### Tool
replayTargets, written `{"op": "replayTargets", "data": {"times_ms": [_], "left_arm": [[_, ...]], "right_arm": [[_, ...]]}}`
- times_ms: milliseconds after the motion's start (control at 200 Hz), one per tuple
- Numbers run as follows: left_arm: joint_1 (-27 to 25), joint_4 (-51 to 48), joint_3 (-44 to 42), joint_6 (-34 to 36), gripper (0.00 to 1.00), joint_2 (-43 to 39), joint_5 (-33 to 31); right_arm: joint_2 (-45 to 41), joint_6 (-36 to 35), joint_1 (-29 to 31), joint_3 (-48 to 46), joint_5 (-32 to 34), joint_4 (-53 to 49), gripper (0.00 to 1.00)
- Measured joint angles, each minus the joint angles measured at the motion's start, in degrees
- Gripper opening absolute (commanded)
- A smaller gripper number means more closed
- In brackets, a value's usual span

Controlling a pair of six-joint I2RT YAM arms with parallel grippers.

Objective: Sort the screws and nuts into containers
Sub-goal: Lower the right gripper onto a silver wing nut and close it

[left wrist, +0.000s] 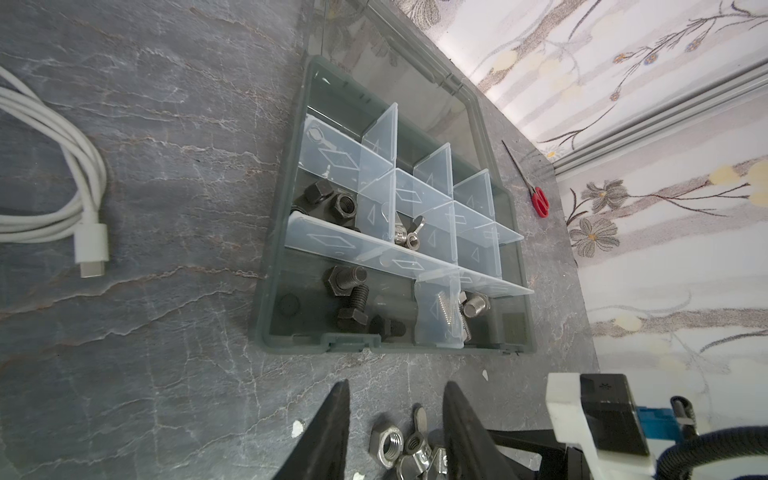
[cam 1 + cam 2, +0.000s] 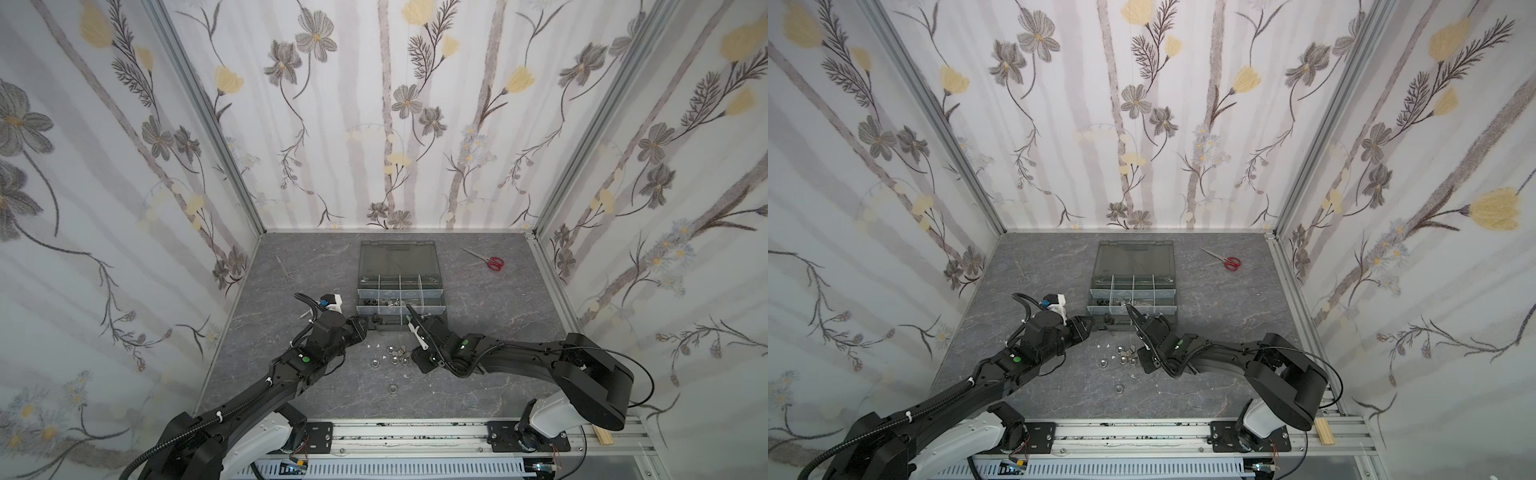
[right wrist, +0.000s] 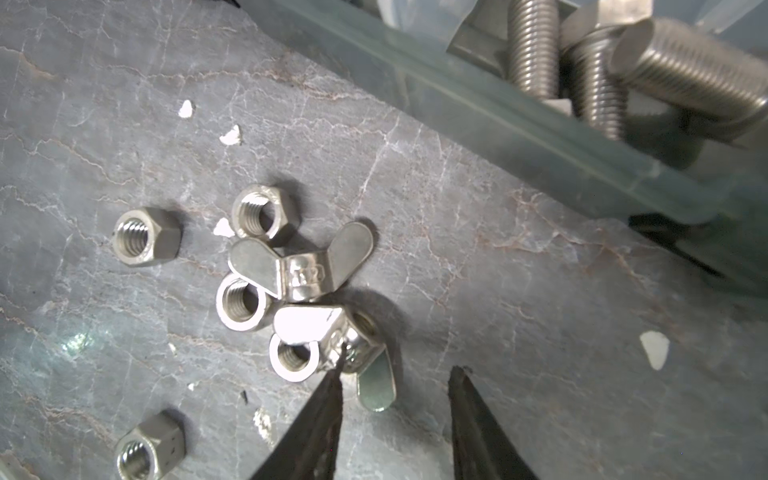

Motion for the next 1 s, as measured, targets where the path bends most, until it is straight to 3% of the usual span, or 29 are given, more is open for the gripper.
{"op": "replayTargets", "data": {"times_ms": [625, 999], "left_arm": [[0.00, 3.06, -1.27, 0.09, 0.39, 0.44, -0.11], [0.00, 3.34, -1.38, 1.14, 0.39, 0.59, -0.28]], "right_arm": [[5.75, -2.45, 0.35, 4.92, -0.90, -0.15, 0.43], [9.01, -3.50, 0.31, 7.72, 0.61, -0.33, 0.30]]}}
